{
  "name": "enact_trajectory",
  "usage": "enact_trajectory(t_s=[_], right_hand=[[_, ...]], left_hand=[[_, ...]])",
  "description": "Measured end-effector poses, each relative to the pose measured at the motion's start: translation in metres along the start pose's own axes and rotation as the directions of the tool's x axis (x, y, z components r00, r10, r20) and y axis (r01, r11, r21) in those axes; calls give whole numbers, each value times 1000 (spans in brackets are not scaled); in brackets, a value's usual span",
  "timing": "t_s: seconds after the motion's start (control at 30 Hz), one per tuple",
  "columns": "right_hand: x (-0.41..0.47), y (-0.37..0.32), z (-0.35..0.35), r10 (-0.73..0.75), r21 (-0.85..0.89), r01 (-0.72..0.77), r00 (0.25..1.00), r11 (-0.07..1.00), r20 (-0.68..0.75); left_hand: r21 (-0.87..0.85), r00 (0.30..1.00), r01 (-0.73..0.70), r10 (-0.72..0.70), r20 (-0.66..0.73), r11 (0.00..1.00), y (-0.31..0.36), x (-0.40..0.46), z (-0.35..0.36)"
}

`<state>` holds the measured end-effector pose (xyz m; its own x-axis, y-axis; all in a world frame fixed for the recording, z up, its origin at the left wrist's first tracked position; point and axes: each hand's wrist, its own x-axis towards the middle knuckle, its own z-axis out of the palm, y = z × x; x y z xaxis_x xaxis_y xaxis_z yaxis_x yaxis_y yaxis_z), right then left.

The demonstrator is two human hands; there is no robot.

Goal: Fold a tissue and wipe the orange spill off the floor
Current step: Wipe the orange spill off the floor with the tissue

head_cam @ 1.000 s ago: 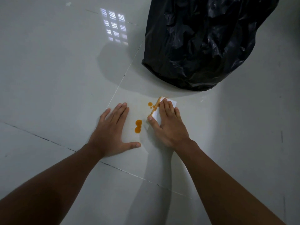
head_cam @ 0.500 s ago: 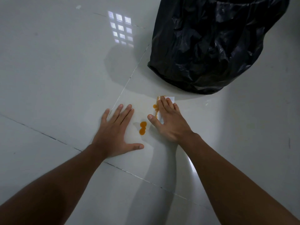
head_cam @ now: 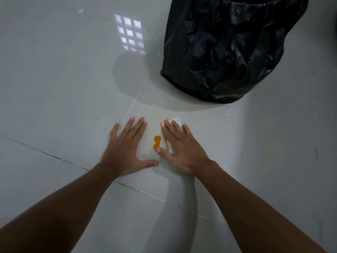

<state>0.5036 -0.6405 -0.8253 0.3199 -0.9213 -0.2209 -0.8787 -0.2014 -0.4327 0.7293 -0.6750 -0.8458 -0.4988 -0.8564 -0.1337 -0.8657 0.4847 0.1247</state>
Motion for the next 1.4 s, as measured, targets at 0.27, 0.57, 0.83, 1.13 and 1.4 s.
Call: enact_trajectory(t_s=[0.27, 0.57, 0.83, 1.13, 1.4], right_hand=[[-39, -5, 18, 13, -16, -13, 1000, 1000, -10], [-53, 0, 3, -65, -79, 65, 998, 995, 3], [-45, 8, 18, -16, -307, 8, 1000, 952, -25], [-10, -29, 36, 104, -219, -134, 984, 967, -144], [7, -48, 44, 254, -136, -285, 944, 949, -209]], left_hand=[[-6, 998, -12, 12, 67, 1000, -2, 0, -3], [-5, 996, -61, 61, 70, 998, -6, -7, -4], [-5, 995, -70, 70, 64, 998, -6, -7, -4], [4, 995, -80, 79, 54, 997, -5, -8, -5], [-8, 997, -77, 77, 22, 997, -5, -9, -3]])
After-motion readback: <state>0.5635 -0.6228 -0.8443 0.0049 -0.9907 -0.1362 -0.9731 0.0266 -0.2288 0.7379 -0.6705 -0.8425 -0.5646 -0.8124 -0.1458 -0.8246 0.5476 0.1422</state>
